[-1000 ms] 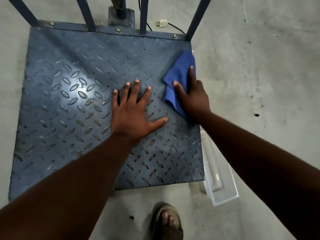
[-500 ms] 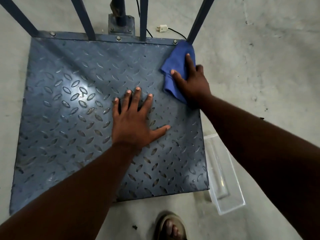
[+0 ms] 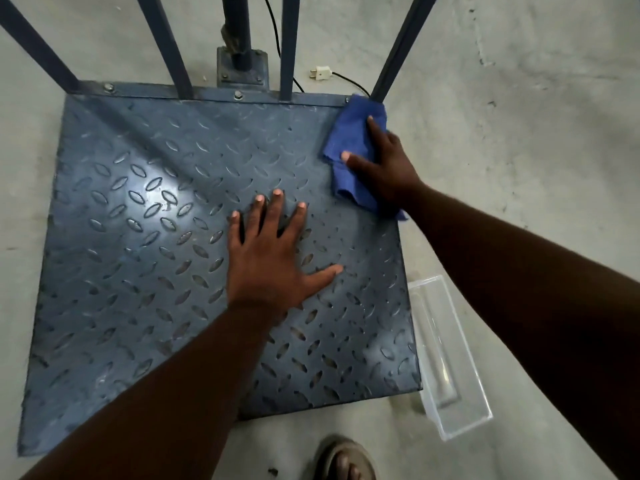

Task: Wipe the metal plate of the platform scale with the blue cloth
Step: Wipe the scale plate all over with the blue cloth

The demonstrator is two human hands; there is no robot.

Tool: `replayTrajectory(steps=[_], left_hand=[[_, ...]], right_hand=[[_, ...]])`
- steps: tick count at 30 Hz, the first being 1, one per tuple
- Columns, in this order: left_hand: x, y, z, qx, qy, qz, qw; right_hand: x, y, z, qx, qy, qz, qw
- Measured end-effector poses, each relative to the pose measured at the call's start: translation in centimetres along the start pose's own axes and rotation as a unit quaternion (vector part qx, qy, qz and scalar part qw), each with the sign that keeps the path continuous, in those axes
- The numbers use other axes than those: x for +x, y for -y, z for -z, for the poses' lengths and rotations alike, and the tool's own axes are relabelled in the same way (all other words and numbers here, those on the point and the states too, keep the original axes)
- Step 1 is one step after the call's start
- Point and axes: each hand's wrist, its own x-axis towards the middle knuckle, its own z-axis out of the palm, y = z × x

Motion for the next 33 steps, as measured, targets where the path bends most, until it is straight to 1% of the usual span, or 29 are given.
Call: replayTrajectory(steps=[3,6,8,10,13,15,16,18,22,24,26,29,31,33], left_hand=[[0.0,0.1,-0.1,-0.003,0.0,-0.003,1.0],[0.1,0.0,0.0,0.007,0.007,0.001,1.0],[0.2,0.0,0.1,0.011,0.011,0.003,1.0],[0.2,-0.1,0.1,0.014,0.016,0.002,1.0],[0.0,-0.1,0.1,0.017,0.009,0.007,1.0],[-0.1,-0.1,0.0,0.017,0.007,0.009,1.0],[-0.1,-0.1,0.0,0.018,0.009,0.006,1.0],[0.0,-0.2,0.0,0.018,0.018,0.002,1.0],[0.0,-0.3,-0.1,0.017,0.01,0.006,1.0],[-0.1,-0.3,-0.3,0.014,-0.005,0.006,1.0],[-0.2,-0.3,-0.3,0.01,-0.013,0.005,1.0],[0.0,-0.3,-0.2,0.012,-0.008,0.004,1.0],[0.0,-0.3,-0.1,0.015,-0.002,0.004,1.0],[0.1,-0.3,0.0,0.015,0.005,0.006,1.0]], right_hand=[[2.2,1.0,-0.1,0.0,-0.026,-0.01,1.0],[-1.5,0.2,-0.7,0.009,-0.029,0.003,1.0],[-7.7,-1.5,-1.4,0.026,-0.027,0.021,0.999],[-16.4,-3.5,-2.5,0.041,-0.008,0.023,0.999],[-28.6,-4.9,-3.9,0.015,0.034,0.001,0.999],[-31.5,-5.2,-4.4,-0.002,0.056,-0.019,0.998],[-31.2,-5.2,-4.4,-0.005,0.059,-0.026,0.998],[-27.8,-4.8,-4.1,0.018,0.038,-0.016,0.999],[-14.6,-3.2,-2.7,0.04,-0.039,0.005,0.998],[-9.3,-1.7,-1.8,0.038,-0.051,0.012,0.998],[-7.5,-1.0,-1.7,0.027,-0.051,0.014,0.998],[-11.2,-1.5,-2.3,0.037,-0.07,0.018,0.997],[-17.1,-2.8,-3.3,0.062,-0.066,0.01,0.996],[-24.3,-4.1,-4.3,0.07,-0.037,-0.015,0.997]])
